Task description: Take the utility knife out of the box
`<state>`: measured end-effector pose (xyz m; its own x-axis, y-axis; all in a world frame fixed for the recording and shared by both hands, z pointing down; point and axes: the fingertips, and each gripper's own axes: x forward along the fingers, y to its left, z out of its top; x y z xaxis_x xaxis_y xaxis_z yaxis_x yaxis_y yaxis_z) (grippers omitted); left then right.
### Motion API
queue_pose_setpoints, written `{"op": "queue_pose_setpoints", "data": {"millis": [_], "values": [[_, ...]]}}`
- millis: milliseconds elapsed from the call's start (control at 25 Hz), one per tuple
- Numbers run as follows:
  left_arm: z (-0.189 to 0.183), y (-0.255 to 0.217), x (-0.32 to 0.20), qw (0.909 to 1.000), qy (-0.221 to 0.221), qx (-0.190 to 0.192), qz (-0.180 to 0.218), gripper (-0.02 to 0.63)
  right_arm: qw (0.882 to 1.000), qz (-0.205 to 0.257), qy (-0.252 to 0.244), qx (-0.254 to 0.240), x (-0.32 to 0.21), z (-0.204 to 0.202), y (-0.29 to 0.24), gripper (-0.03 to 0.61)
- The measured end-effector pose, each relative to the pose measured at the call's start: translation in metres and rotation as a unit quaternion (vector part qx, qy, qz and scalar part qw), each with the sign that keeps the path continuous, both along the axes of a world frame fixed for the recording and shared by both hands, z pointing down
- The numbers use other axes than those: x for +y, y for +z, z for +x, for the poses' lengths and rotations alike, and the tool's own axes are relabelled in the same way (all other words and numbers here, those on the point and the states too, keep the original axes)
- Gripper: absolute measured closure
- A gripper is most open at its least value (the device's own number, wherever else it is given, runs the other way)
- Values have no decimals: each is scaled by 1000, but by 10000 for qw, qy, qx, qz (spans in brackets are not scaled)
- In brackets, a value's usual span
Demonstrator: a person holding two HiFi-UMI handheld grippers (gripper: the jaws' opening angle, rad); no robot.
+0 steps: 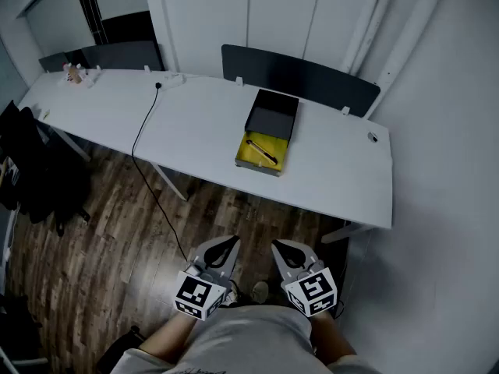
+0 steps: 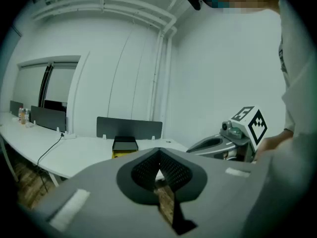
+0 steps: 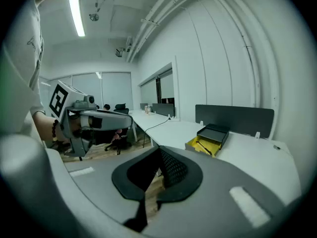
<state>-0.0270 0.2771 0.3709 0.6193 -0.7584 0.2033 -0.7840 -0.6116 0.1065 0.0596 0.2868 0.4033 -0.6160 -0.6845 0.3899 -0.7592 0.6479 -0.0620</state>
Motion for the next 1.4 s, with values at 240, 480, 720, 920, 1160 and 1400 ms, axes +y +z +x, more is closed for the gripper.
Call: {"op": "queue_pose_setpoints", "data": {"millis": [240,480,720,920,1160,1400], "values": [[-4,-1,-1,10000,4,1,7,614,10000,9,-50,22,-1,-5,-1,565],[-9,-1,-1,10000,2,20,2,614,10000,-25,-2,-72,-3,-11,-2,565],[-18,0,-5,10000,7,64,-1,614,9998,-30,73,-175,-7,-19,-4,564],[-29,-2,-5,9999,42,104,9,614,9999,3,85,-102,-6,-31,-5,563],[-48,0,-5,9998,99,156,13,614,9999,11,141,-95,-6,-49,-6,563],[-64,-1,-2,9996,191,188,52,614,9995,82,310,-73,-4,-60,-9,563]]}}
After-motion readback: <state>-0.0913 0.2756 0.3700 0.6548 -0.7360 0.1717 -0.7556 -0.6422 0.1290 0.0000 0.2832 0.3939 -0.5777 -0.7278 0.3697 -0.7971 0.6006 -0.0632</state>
